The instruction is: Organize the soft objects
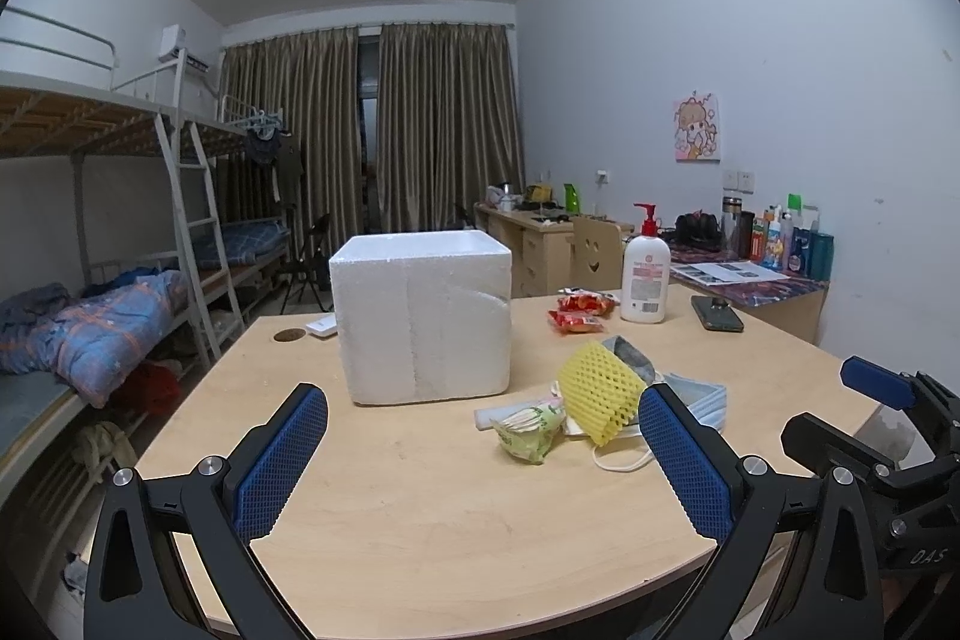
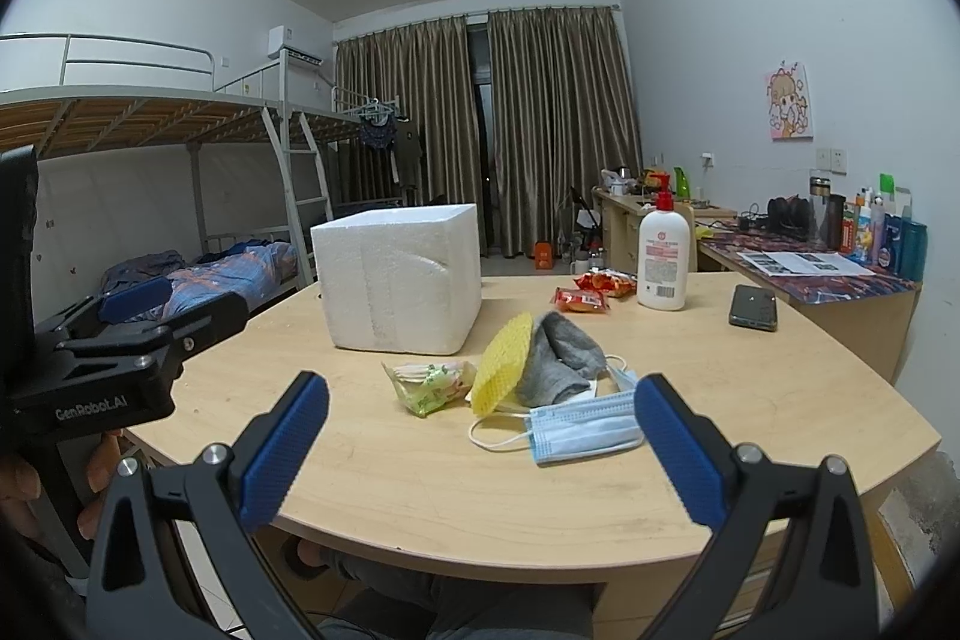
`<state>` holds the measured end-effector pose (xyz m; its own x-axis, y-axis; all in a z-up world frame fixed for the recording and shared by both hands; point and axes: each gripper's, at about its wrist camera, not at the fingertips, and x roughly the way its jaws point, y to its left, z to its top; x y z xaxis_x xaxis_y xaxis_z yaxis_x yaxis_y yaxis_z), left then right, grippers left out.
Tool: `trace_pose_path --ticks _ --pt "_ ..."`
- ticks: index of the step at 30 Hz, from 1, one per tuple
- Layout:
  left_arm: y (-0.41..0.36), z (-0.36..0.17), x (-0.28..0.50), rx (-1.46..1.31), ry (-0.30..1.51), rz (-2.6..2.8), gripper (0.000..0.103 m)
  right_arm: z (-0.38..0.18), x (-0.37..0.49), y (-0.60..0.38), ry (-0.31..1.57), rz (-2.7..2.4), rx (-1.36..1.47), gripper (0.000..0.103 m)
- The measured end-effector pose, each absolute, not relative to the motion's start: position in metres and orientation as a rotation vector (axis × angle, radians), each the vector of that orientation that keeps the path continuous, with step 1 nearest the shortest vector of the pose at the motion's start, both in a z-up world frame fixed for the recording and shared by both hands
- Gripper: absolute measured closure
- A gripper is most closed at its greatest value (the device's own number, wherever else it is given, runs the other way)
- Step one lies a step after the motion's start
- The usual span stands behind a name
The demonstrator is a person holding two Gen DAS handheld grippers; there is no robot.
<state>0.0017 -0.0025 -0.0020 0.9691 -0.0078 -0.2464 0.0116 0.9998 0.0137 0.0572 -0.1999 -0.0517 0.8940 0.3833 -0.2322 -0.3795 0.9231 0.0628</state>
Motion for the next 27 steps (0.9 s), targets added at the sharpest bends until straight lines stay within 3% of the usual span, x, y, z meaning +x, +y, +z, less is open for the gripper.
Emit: trace_pose_path --ticks 27 --pt "0.0 -0.008 0.012 0.014 0.269 -0.033 0.0 -0.052 0.064 -0.204 0.254 0.389 0.029 0.0"
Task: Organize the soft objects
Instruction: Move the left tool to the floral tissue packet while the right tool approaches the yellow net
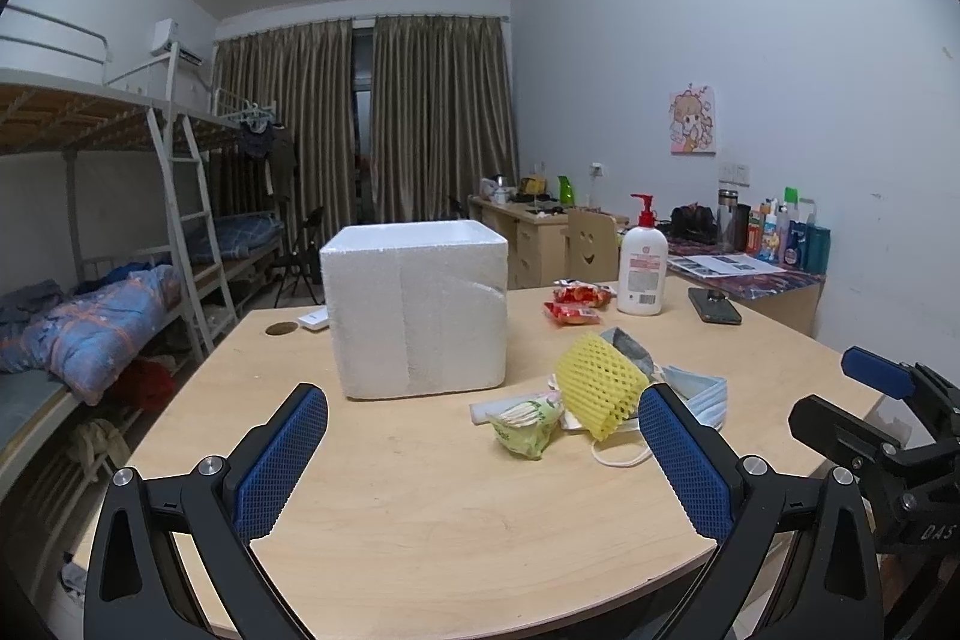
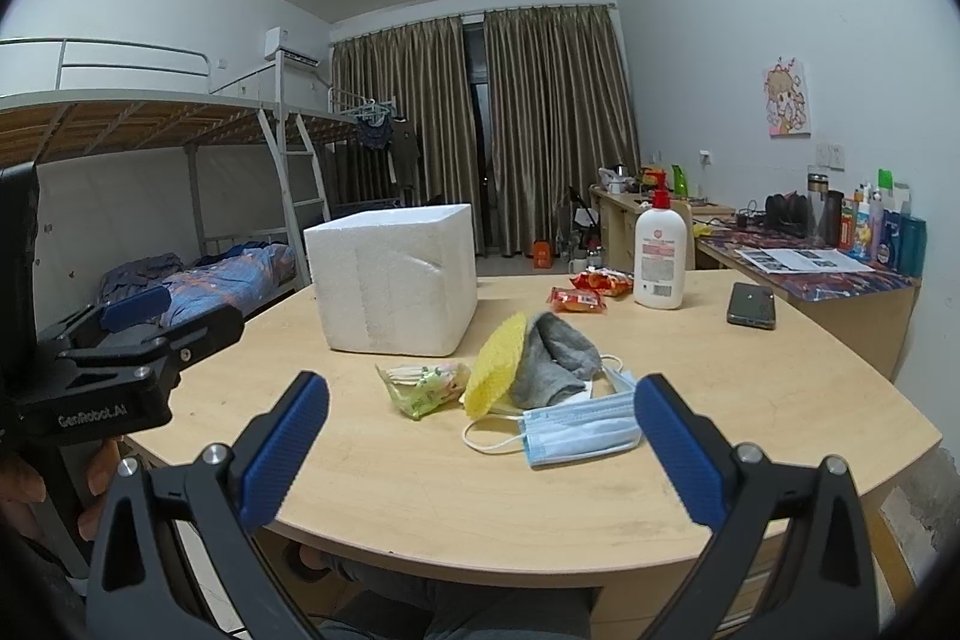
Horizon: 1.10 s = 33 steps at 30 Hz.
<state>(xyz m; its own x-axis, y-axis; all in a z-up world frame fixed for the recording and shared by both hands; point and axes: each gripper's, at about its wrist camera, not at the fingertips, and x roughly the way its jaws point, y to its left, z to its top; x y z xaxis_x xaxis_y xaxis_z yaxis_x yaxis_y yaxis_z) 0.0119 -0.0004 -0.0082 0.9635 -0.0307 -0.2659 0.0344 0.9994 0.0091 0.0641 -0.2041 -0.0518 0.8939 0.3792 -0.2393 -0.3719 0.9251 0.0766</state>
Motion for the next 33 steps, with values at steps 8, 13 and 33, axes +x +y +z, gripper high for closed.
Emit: trace_pose_path --ticks 8,13,33 --pt "-0.002 -0.019 0.034 0.022 0.314 -0.066 0.0 -0.059 0.08 -0.207 0.28 0.389 0.038 0.0" --pt "-0.001 -0.029 0.054 0.025 0.351 -0.084 0.0 -0.063 0.093 -0.21 0.301 0.387 0.047 0.0" --pt "-0.02 -0.062 0.148 0.103 0.559 -0.218 0.0 -0.082 0.143 -0.215 0.417 0.382 0.037 0.0"
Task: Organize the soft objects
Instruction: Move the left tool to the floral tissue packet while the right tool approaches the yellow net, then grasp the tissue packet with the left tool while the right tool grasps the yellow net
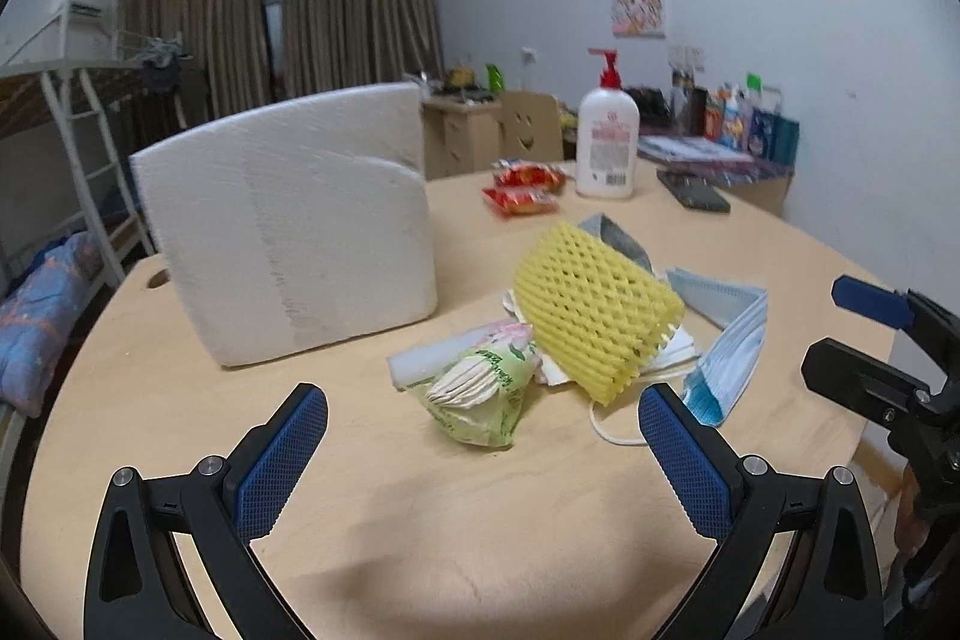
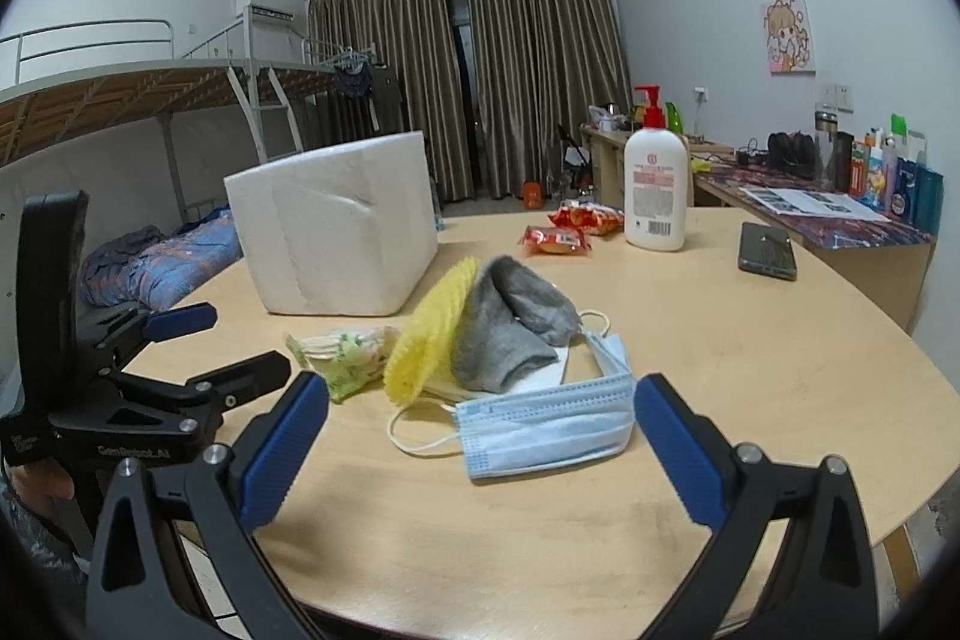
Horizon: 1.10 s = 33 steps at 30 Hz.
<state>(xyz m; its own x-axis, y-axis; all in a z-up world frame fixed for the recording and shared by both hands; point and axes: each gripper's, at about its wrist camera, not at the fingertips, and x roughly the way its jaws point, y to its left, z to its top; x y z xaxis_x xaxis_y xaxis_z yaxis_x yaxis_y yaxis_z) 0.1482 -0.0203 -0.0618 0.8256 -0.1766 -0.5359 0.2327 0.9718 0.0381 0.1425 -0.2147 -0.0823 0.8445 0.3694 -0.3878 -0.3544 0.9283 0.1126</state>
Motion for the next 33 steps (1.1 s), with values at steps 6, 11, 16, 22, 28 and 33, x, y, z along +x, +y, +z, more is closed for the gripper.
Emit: trace_pose_path --ticks 6,11,16,22,28,33 --pt "-0.024 -0.065 0.177 0.166 0.607 -0.259 0.0 -0.086 0.154 -0.216 0.444 0.387 0.037 0.0" --pt "-0.029 -0.07 0.191 0.232 0.645 -0.348 0.01 -0.087 0.161 -0.215 0.462 0.412 0.034 0.0" --pt "-0.036 -0.081 0.205 0.314 0.699 -0.405 0.024 -0.086 0.17 -0.212 0.483 0.436 0.025 0.0" --pt "-0.036 -0.09 0.216 0.408 0.722 -0.426 0.029 -0.083 0.18 -0.205 0.502 0.482 0.029 0.0" --pt "-0.035 -0.098 0.222 0.39 0.783 -0.498 0.053 -0.083 0.188 -0.197 0.523 0.497 0.019 0.0" --pt "-0.028 -0.098 0.226 0.351 0.801 -0.505 0.061 -0.081 0.192 -0.193 0.535 0.499 0.007 0.0"
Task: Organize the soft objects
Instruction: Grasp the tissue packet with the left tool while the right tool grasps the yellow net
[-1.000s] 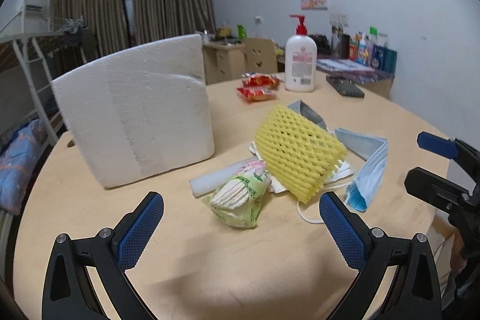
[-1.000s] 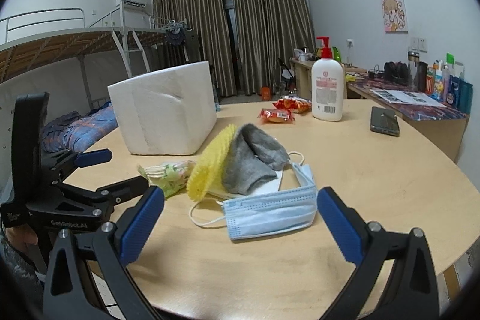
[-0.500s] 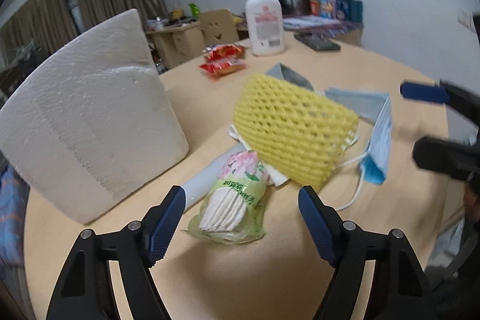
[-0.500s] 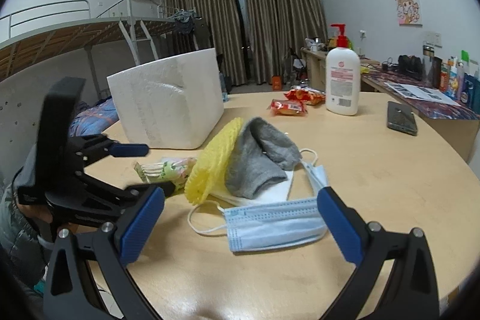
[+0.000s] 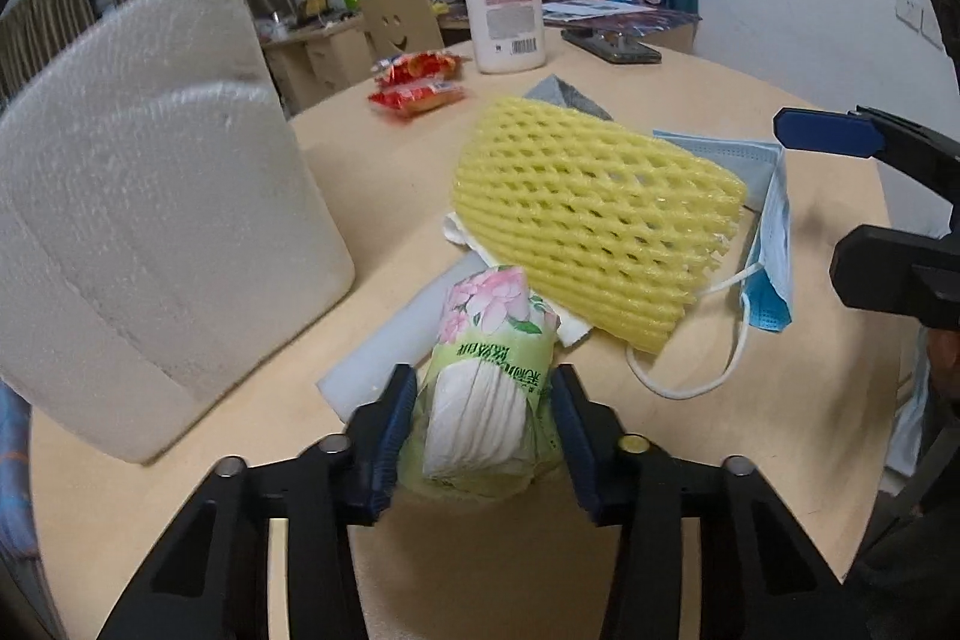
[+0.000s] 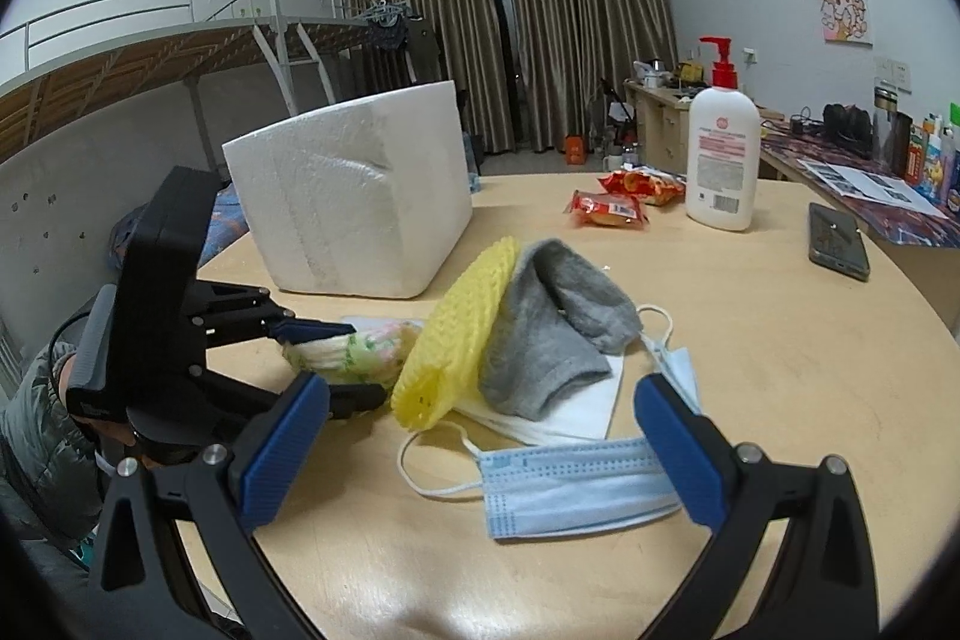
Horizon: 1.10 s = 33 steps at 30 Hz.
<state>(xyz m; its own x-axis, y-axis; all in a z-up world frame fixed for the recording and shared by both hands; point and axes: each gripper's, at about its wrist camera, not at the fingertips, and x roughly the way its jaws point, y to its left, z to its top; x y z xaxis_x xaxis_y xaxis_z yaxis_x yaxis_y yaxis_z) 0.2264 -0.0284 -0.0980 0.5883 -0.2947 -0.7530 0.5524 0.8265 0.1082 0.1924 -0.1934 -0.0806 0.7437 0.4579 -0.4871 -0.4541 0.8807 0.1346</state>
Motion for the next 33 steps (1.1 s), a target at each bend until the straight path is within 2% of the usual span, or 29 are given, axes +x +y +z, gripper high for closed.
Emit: trace_pose_path --ticks 2,7,16,20,22,24,26,27,28,29,31,33 --pt "-0.026 -0.098 0.228 0.331 0.807 -0.518 0.062 -0.08 0.195 -0.19 0.539 0.498 -0.008 0.0" --pt "-0.018 -0.096 0.228 0.281 0.813 -0.531 0.076 -0.077 0.202 -0.184 0.551 0.504 -0.032 0.0" --pt "0.004 -0.084 0.217 0.165 0.759 -0.545 0.077 -0.077 0.217 -0.169 0.588 0.533 -0.058 0.001" --pt "0.01 -0.081 0.212 0.119 0.74 -0.558 0.077 -0.078 0.22 -0.163 0.603 0.545 -0.058 0.009" --pt "0.013 -0.078 0.209 0.107 0.724 -0.558 0.077 -0.079 0.222 -0.16 0.614 0.542 -0.065 0.022" --pt "0.013 -0.077 0.208 0.097 0.718 -0.564 0.077 -0.081 0.224 -0.157 0.633 0.539 -0.071 0.028" --pt "0.013 -0.076 0.209 0.096 0.712 -0.563 0.077 -0.083 0.226 -0.154 0.649 0.535 -0.071 0.04" --pt "0.014 -0.075 0.208 0.092 0.709 -0.568 0.077 -0.085 0.228 -0.153 0.66 0.535 -0.067 0.055" --pt "0.014 -0.075 0.209 0.088 0.706 -0.57 0.077 -0.085 0.229 -0.153 0.666 0.533 -0.061 0.063" --pt "0.015 -0.074 0.208 0.085 0.7 -0.571 0.077 -0.086 0.231 -0.153 0.673 0.527 -0.057 0.067" --pt "0.015 -0.073 0.207 0.081 0.693 -0.577 0.077 -0.089 0.231 -0.153 0.679 0.522 -0.052 0.086" --pt "0.015 -0.072 0.205 0.081 0.683 -0.578 0.077 -0.089 0.232 -0.153 0.684 0.546 -0.028 0.091"
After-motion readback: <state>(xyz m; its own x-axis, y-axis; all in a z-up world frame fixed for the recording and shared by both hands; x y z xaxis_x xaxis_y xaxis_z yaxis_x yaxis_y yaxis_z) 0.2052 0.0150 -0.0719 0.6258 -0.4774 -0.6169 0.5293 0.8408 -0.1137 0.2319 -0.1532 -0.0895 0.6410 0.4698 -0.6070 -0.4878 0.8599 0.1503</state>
